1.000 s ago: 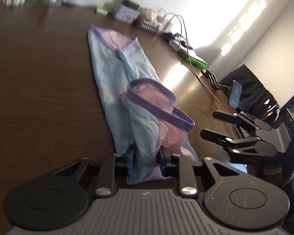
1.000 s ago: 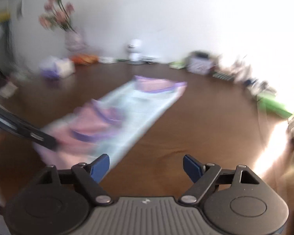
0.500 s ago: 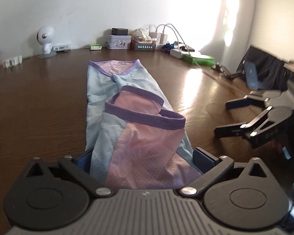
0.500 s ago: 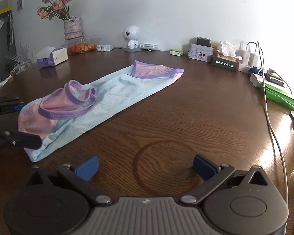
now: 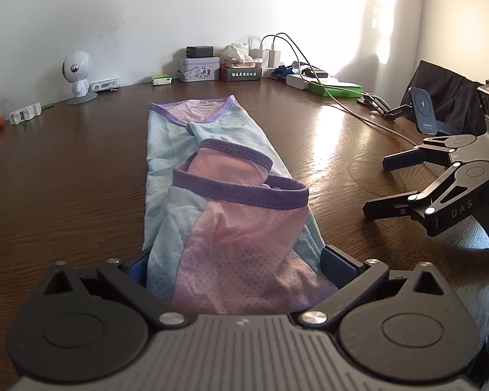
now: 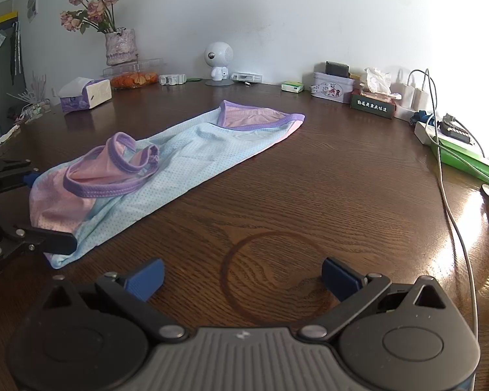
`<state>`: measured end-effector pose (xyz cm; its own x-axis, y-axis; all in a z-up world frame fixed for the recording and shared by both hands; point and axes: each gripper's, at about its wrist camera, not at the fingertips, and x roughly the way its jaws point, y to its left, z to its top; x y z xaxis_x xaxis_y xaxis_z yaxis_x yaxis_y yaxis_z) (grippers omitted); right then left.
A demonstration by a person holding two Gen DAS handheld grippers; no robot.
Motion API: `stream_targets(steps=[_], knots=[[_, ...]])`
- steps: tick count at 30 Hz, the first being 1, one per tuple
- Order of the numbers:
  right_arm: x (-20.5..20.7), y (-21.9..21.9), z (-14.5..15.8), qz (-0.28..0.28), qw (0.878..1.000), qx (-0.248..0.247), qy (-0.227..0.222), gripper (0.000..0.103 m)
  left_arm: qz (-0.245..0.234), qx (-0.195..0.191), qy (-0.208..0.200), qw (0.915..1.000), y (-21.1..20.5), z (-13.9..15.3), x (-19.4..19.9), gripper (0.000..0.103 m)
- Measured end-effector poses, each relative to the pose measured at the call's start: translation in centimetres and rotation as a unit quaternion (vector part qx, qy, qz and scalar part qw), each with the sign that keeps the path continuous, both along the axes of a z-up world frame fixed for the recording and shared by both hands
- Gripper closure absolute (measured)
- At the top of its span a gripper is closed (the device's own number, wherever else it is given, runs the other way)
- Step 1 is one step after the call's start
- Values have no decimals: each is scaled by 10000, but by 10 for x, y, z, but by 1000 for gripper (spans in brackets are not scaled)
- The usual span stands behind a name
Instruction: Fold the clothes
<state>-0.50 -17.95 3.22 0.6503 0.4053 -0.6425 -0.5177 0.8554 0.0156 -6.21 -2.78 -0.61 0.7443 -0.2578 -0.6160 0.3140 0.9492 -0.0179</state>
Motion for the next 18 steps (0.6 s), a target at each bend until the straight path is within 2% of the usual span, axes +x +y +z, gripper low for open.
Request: stream_targets(steps=[18], knots=[[0, 0, 0, -4, 10000, -2, -2, 0, -7, 20, 14, 10000, -1, 0, 0, 0]])
